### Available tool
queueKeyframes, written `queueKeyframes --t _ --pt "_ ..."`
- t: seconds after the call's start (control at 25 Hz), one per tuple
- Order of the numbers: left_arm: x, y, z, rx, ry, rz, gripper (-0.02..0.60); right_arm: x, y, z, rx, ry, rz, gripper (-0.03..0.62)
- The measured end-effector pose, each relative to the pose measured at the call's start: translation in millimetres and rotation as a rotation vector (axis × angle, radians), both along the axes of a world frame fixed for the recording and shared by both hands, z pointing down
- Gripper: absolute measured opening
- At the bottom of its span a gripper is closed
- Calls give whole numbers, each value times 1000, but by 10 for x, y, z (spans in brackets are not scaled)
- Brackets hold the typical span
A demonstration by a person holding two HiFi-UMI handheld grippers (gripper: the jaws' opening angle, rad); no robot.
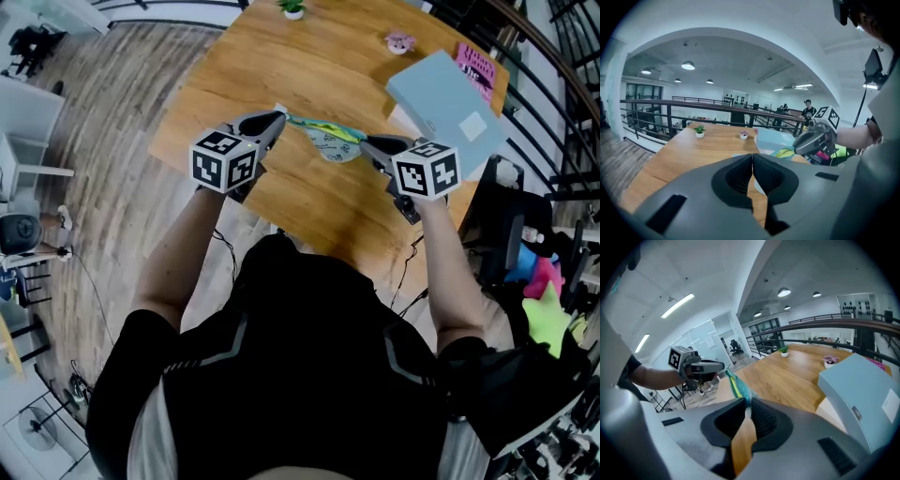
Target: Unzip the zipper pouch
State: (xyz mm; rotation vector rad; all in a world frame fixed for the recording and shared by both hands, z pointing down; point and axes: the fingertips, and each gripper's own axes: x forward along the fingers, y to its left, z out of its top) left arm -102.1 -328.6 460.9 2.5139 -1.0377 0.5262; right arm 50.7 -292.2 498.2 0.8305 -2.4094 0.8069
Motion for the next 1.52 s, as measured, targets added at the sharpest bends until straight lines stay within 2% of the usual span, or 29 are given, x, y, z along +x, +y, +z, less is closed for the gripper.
queueKeyframes --t 0.12,0.32,0.48,0.56,0.76,1.12,1.32,1.52 --pt "-200 -248 133 5 -7 -13 31 -210 -267 185 -15 29 14 51" --pt "-527 -709 135 44 7 -49 31 -584 -769 369 22 57 35 51" --pt "-697 -831 204 48 30 -58 31 -751 -1002 489 56 62 45 51" --pt "-678 -771 388 22 11 -43 31 -719 -946 669 35 72 35 52" --pt "-680 -409 955 -104 -44 -20 31 -678 -597 1128 -68 78 5 52" --pt "-672 85 1866 -278 -184 -18 31 -681 -276 1732 -200 122 -57 52" --pt "-663 237 2142 -319 -227 -24 31 -688 -155 1962 -229 165 -98 54" --pt "-654 263 2198 -329 -229 -52 31 -668 -138 2023 -261 145 -92 54"
